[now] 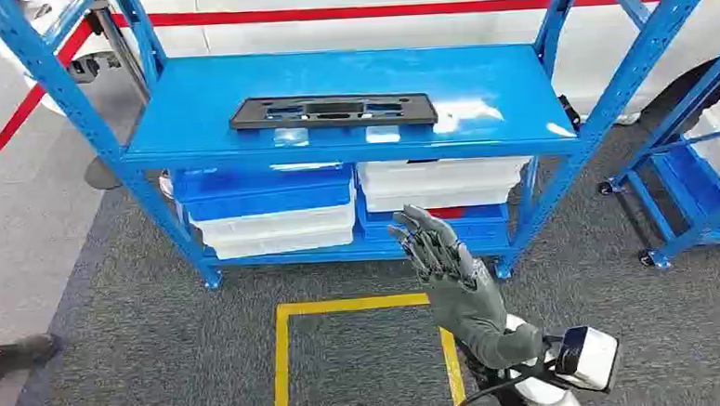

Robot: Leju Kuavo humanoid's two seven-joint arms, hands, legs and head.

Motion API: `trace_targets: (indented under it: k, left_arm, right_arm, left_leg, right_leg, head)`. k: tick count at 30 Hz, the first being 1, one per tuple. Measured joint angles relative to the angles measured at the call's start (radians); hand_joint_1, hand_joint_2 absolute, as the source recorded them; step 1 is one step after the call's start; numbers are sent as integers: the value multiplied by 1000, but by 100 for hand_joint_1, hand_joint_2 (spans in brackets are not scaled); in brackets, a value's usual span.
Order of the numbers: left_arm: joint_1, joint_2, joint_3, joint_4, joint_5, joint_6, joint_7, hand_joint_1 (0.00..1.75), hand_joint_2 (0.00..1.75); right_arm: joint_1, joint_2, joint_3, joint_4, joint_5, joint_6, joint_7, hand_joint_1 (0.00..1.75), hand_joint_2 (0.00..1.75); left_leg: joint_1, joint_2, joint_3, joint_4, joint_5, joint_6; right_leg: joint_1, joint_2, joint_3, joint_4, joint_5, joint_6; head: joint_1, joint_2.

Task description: Take the parts from the cabinet and place them on the table.

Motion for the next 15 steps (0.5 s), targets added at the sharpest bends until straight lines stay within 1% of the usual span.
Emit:
trace_targets:
  k: [1, 2, 3, 4, 5, 6, 7, 8, 10, 11, 12, 13, 15]
  left_arm:
    - [0, 1, 0, 0, -1, 0, 0, 0, 0]
    - [0, 0, 0, 0, -2, 0, -1, 0, 0]
    - [0, 0, 0, 0, -4, -2, -1, 0, 0]
    - [1, 0, 0, 0, -5, -2, 0, 0, 0]
    - [4, 1, 0, 0, -5, -1, 0, 0, 0]
    - [5, 1, 0, 0, -4, -1, 1, 0, 0]
    - [6, 1, 0, 0, -4, 0, 1, 0, 0]
    - [5, 2, 0, 0, 0, 0, 1, 0, 0]
    - [3, 3, 0, 0, 2, 0, 0, 0, 0]
    - [3, 3, 0, 0, 2, 0, 0, 0, 0]
    - [1, 3, 0, 0, 2, 0, 0, 0, 0]
    - [2, 3, 0, 0, 2, 0, -1, 0, 0]
    - [3, 3, 0, 0, 2, -1, -2, 0, 0]
  right_arm:
    - [1, 0, 0, 0, 0, 1, 0, 0, 0]
    - [0, 0, 0, 1, -1, 2, -1, 0, 0]
    - [0, 0, 0, 1, -2, 2, 0, 0, 0]
    - [2, 0, 0, 3, -2, 3, -1, 0, 0]
    - [2, 0, 0, 5, -2, 3, 0, 0, 0]
    - [2, 0, 1, 7, -1, 3, 1, 0, 0]
    - [2, 0, 1, 10, 3, 2, 4, 0, 0]
    - [2, 0, 1, 13, 10, 2, 9, 0, 0]
    - [0, 1, 3, 17, 14, 2, 13, 0, 0]
    - [-2, 1, 3, 19, 14, 2, 13, 0, 0]
    - [-5, 1, 3, 20, 16, 2, 15, 0, 0]
    - [-7, 2, 4, 21, 18, 2, 15, 0, 0]
    - [-7, 2, 4, 21, 19, 2, 14, 0, 0]
  left_leg:
    - [5, -19, -2, 16, -10, -6]
    - [6, -33, -16, 50, -30, -8]
    - [11, -45, -59, 138, -73, -13]
    - [15, -47, -105, 219, -106, -18]
    - [18, -47, -151, 293, -127, -23]
    - [20, -47, -178, 326, -123, -26]
    - [22, -47, -182, 310, -91, -29]
    - [25, -47, -161, 241, -36, -30]
    - [29, -47, -85, 53, 73, -30]
    - [27, -52, -71, 29, 55, -27]
    - [24, -55, -71, 20, 57, -14]
    - [24, -55, -73, 21, 56, -9]
    - [20, -55, -71, 18, 55, 5]
  right_leg:
    - [-6, 6, 12, -9, 3, -1]
    - [-10, 11, 17, -12, 2, -6]
    - [-10, 17, 20, -12, -1, -9]
    - [-10, 26, 22, -12, -4, -10]
    - [-10, 34, 22, -10, -6, -9]
    - [-11, 37, 24, -9, -9, -10]
    - [-12, 44, 29, -8, -13, -7]
    - [-14, 49, 37, -7, -20, -3]
    - [-16, 52, 56, -3, -35, 6]
    - [-11, 52, 56, -1, -40, 12]
    - [-9, 56, 52, 4, -44, 18]
    - [-10, 55, 52, 2, -44, 22]
    - [-12, 55, 55, -2, -47, 35]
  head:
    - [1, 0]
    - [0, 0]
    - [0, 0]
    - [0, 0]
    - [0, 0]
    - [0, 0]
    - [0, 0]
    - [0, 0]
    - [0, 0]
    - [0, 0]
    - [0, 0]
    - [0, 0]
    - [0, 0]
